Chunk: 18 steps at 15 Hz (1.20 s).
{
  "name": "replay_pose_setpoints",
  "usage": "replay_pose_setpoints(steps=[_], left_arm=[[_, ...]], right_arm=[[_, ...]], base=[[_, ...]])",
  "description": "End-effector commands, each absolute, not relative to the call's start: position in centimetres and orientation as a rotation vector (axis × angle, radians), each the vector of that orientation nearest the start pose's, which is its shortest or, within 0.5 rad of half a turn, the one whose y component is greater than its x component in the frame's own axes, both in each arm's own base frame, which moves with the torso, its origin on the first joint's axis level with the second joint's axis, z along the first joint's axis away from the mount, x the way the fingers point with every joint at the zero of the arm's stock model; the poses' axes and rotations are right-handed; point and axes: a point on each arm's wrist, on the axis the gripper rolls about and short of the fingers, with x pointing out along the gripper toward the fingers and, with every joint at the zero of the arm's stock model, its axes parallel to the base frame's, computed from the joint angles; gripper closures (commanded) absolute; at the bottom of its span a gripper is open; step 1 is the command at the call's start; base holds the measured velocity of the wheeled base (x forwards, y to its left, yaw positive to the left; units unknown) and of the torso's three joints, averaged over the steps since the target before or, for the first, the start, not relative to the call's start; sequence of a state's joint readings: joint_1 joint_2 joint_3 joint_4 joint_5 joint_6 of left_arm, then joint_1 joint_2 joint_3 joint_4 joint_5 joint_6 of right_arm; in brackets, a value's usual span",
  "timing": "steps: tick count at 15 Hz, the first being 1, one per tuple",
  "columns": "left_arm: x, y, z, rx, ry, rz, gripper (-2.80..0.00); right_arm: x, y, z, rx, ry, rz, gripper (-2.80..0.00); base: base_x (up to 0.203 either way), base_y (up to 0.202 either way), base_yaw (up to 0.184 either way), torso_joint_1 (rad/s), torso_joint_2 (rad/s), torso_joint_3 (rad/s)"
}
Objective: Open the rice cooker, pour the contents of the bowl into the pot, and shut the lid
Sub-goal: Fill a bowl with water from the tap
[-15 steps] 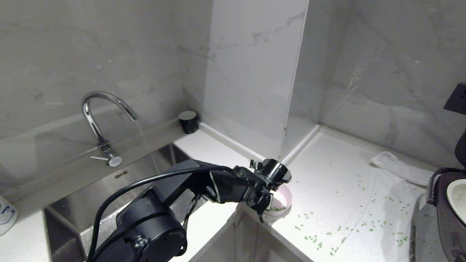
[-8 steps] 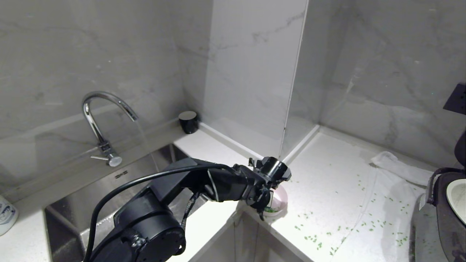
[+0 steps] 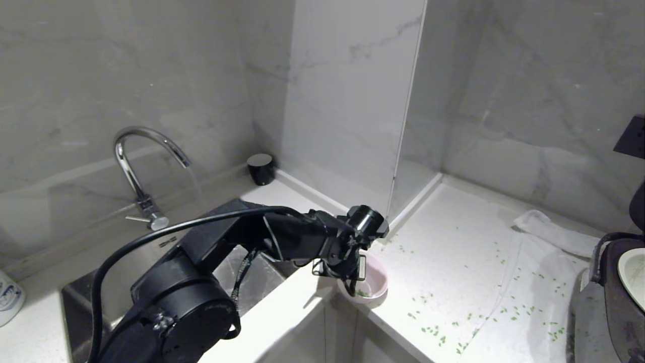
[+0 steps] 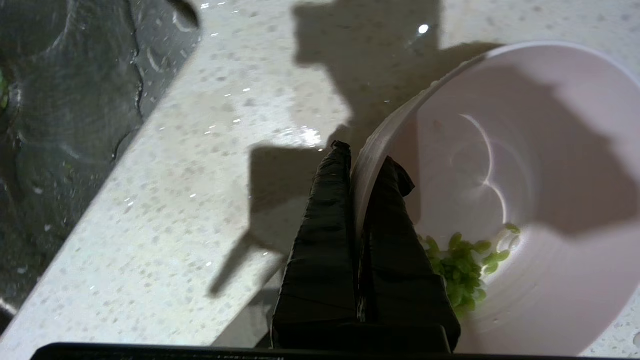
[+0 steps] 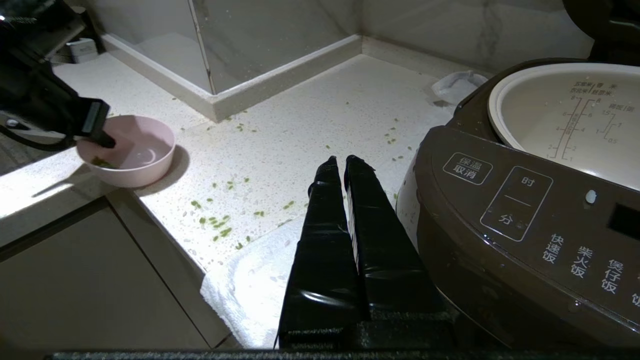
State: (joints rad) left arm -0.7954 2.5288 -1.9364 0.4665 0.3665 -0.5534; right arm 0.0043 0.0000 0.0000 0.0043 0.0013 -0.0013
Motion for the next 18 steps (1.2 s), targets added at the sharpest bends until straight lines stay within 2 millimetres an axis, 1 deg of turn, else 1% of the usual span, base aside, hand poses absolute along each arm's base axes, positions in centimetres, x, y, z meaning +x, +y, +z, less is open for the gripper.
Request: replay_pose_setpoints(steps=[1,4,8,13,16,18], left_arm=[[34.7,-32.4,6.4,0.028,0.964,-0.09,0.0],[34.5,-31.4,6.5,0.001,0.995,-0.068,0.0],[34.6,-29.5,7.5,-0.085,1.047,-0.058,0.0],[33.1,-26.4,9.3,-0.155,1.083,0.003,0.0],[32.9,-23.3,10.0,-0.247,1.086,0.102,0.0],[33.9,-20.2,10.2,-0.321,1.045,0.162,0.0]], right_arm=[[-2.3,0.0,7.5,-0.002,0.005,0.006,0.0],[-2.3,0.0,7.5,-0.002,0.006,0.006,0.0],[-2.3,0.0,7.4,-0.002,0.007,0.006,0.0],[-2.3,0.0,7.5,-0.002,0.006,0.006,0.0],[-2.3,0.0,7.5,-0.002,0.006,0.006,0.0],[-2.3,0.0,7.5,-0.002,0.005,0.006,0.0]], base=[[0.0,0.0,0.0,0.0,0.0,0.0],[0.0,0.0,0.0,0.0,0.0,0.0],[0.0,0.0,0.0,0.0,0.0,0.0],[0.0,0.0,0.0,0.0,0.0,0.0],[0.0,0.0,0.0,0.0,0.0,0.0],[0.0,0.0,0.0,0.0,0.0,0.0]])
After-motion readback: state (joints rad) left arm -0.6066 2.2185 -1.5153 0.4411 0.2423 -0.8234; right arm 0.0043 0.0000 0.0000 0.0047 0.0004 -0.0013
